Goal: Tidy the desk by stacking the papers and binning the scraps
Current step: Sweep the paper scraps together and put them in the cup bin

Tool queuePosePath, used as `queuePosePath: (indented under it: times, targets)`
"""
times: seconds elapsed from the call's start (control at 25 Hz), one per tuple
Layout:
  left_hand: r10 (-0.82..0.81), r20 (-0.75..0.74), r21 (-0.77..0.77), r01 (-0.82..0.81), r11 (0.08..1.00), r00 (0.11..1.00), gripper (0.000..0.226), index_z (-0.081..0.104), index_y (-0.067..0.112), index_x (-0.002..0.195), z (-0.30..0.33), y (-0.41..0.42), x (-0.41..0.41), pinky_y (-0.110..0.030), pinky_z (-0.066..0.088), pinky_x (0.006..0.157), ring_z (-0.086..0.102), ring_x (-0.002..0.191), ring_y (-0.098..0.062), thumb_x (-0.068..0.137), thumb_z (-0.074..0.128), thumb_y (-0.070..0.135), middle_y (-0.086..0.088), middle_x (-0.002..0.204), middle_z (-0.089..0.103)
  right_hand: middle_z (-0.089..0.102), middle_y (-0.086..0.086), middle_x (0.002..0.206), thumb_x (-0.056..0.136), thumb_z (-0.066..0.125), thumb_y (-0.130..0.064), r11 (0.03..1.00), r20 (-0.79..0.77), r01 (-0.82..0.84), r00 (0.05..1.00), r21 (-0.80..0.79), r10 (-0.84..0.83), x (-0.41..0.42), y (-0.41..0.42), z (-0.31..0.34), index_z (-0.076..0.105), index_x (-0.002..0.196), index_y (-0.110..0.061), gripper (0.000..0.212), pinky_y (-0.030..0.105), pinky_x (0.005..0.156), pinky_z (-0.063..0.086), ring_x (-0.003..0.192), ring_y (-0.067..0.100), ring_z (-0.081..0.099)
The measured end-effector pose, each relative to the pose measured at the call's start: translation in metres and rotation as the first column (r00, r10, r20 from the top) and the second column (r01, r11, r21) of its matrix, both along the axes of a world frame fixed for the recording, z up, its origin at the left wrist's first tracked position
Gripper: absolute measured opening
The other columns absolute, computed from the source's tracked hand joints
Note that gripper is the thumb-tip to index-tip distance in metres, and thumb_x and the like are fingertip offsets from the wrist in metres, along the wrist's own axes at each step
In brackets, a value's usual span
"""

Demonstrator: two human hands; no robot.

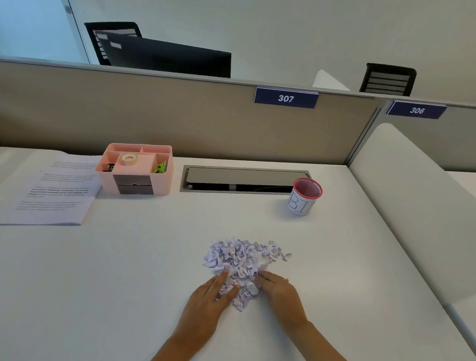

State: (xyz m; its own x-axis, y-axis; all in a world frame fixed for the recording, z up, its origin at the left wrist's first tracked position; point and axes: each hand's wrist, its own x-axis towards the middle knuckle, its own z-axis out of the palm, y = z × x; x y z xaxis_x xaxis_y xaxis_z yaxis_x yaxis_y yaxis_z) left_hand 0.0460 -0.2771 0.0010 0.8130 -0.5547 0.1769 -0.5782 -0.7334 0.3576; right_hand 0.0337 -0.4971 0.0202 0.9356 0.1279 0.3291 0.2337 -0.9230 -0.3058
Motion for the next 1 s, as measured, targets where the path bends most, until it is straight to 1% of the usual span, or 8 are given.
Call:
queuePosePath:
  times: [0.12, 0.24, 0.32, 0.48, 0.56, 0.72, 0.88, 1.0]
  targets:
    - [0.034, 0.038, -0.042, -0.032, 0.999, 0.999, 0.037, 0.068, 0.026, 0.118, 0.003, -0.01, 0.002, -0.035, 0.055, 0.085, 0.063, 0.113, -0.03, 0.088, 0.046, 0.021, -0.012, 0.133, 0.059, 0.077, 0.004, 0.084, 0.057, 0.076, 0.01, 0.978, -0.059, 0.071, 0.996, 0.198, -0.06, 0.015, -0.005, 0.01, 0.079, 0.078, -0.008, 0.027, 0.012, 0.068, 0.052, 0.075, 0.014, 0.073]
    - [0.073, 0.047, -0.094, -0.069, 0.993, 0.996, 0.03, 0.072, 0.027, 0.109, 0.005, -0.024, 0.004, -0.028, 0.054, 0.084, 0.065, 0.107, -0.021, 0.092, 0.048, 0.034, -0.002, 0.122, 0.066, 0.076, 0.007, 0.089, 0.075, 0.061, 0.014, 0.837, -0.341, 0.314, 0.926, 0.449, -0.164, 0.03, -0.019, 0.019, 0.078, 0.087, -0.004, 0.028, -0.001, 0.074, 0.044, 0.081, 0.011, 0.068]
    - [0.144, -0.077, -0.146, -0.154, 0.977, 0.987, 0.028, 0.069, 0.028, 0.109, 0.007, -0.03, 0.009, -0.02, 0.049, 0.082, 0.061, 0.1, -0.009, 0.086, 0.061, 0.041, 0.013, 0.112, 0.062, 0.075, 0.005, 0.082, 0.077, 0.064, 0.011, 0.709, -0.469, 0.428, 0.87, 0.561, -0.154, 0.039, -0.03, 0.027, 0.079, 0.083, -0.009, 0.026, 0.004, 0.065, 0.049, 0.073, 0.011, 0.066]
    - [0.109, -0.117, -0.266, -0.137, 0.954, 0.987, 0.022, 0.077, 0.011, 0.09, 0.021, -0.042, 0.03, -0.023, 0.053, 0.055, 0.066, 0.071, -0.017, 0.072, 0.076, -0.001, -0.002, 0.084, 0.068, 0.071, 0.003, 0.071, 0.077, 0.071, 0.007, 0.439, -0.588, 0.526, 0.809, 0.729, 0.009, 0.054, -0.054, 0.049, 0.077, 0.075, -0.014, 0.022, 0.016, 0.061, 0.055, 0.065, 0.014, 0.064]
    - [0.124, -0.208, -0.34, -0.191, 0.921, 0.97, 0.024, 0.078, 0.009, 0.092, 0.036, -0.055, 0.044, -0.023, 0.052, 0.06, 0.064, 0.07, -0.014, 0.079, 0.068, -0.008, -0.003, 0.084, 0.069, 0.068, 0.003, 0.065, 0.078, 0.07, 0.008, 0.362, -0.61, 0.55, 0.789, 0.753, 0.071, 0.061, -0.071, 0.058, 0.076, 0.075, -0.012, 0.021, 0.018, 0.061, 0.056, 0.061, 0.012, 0.065]
    - [0.117, -0.373, -0.437, -0.286, 0.853, 0.92, 0.024, 0.077, 0.008, 0.091, 0.075, -0.095, 0.081, -0.005, 0.045, 0.069, 0.062, 0.073, -0.005, 0.083, 0.061, -0.009, -0.001, 0.085, 0.07, 0.075, 0.011, 0.08, 0.079, 0.066, 0.012, 0.217, -0.589, 0.555, 0.795, 0.803, 0.147, 0.085, -0.112, 0.081, 0.073, 0.082, -0.004, 0.017, 0.023, 0.067, 0.059, 0.076, 0.019, 0.073]
    - [0.021, -0.524, -0.435, -0.289, 0.853, 0.851, 0.019, 0.077, 0.012, 0.092, 0.121, -0.15, 0.137, 0.0, 0.043, 0.061, 0.061, 0.062, 0.012, 0.081, 0.066, 0.001, 0.004, 0.075, 0.069, 0.075, 0.008, 0.074, 0.079, 0.064, 0.013, 0.215, -0.554, 0.527, 0.828, 0.822, 0.091, 0.13, -0.161, 0.113, 0.07, 0.085, 0.001, 0.015, 0.021, 0.065, 0.059, 0.07, 0.016, 0.073]
    - [-0.028, -0.626, -0.462, -0.342, 0.818, 0.779, 0.017, 0.074, 0.01, 0.098, 0.149, -0.199, 0.185, -0.009, 0.053, 0.068, 0.068, 0.077, -0.009, 0.083, 0.069, 0.006, -0.004, 0.082, 0.07, 0.072, 0.013, 0.079, 0.075, 0.07, 0.011, 0.333, -0.567, 0.542, 0.823, 0.772, -0.023, 0.172, -0.189, 0.135, 0.071, 0.089, 0.006, 0.016, 0.021, 0.062, 0.058, 0.073, 0.022, 0.069]
